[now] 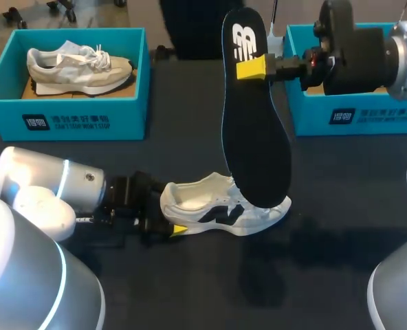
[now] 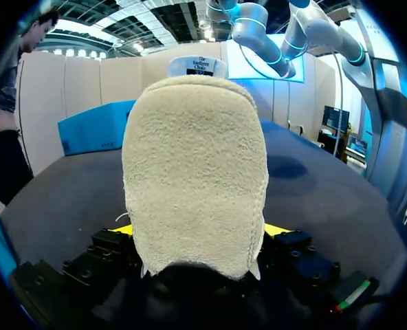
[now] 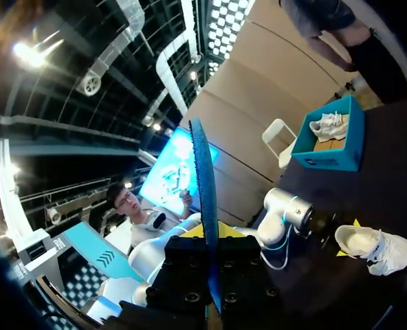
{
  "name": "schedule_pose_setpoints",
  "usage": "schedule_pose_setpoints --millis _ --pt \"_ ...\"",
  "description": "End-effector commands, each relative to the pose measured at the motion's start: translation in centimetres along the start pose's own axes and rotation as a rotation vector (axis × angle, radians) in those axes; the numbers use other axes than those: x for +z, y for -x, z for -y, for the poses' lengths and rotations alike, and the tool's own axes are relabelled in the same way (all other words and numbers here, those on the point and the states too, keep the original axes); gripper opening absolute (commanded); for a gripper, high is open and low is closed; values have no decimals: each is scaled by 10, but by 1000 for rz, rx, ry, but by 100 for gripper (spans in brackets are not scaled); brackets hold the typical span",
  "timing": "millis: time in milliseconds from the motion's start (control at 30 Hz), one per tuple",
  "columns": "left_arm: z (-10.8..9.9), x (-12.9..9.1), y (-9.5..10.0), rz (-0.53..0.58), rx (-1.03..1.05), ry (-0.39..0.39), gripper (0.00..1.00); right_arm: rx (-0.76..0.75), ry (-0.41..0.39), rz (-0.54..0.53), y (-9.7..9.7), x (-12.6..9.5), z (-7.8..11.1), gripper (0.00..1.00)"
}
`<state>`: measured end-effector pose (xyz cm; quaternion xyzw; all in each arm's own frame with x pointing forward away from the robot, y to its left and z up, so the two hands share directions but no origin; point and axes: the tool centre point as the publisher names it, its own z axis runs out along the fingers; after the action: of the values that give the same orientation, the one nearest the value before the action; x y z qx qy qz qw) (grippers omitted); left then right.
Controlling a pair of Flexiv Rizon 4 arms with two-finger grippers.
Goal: Take the shoe out of the shoebox, open the shoe tongue, remove and reinsert the insole, then place the shoe into the shoebox
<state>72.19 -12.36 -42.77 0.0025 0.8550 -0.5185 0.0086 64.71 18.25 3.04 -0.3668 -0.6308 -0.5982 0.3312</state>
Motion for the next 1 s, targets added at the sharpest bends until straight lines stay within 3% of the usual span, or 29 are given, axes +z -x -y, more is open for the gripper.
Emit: schedule_pose_setpoints --millis 33,433,633,700,1000 --pt "0 -9 -1 -18 -2 18 100 3 -2 4 0 4 -2 0" --pt "10 -29 3 17 -24 133 100 3 -2 4 0 4 -2 0" --pt "14 -39 8 -19 -84 177 100 3 -2 4 0 4 -2 0" --pt "15 -43 10 0 -85 223 100 3 -2 4 0 4 -2 0" --pt "15 -43 10 0 -85 223 100 3 -2 4 0 4 -2 0"
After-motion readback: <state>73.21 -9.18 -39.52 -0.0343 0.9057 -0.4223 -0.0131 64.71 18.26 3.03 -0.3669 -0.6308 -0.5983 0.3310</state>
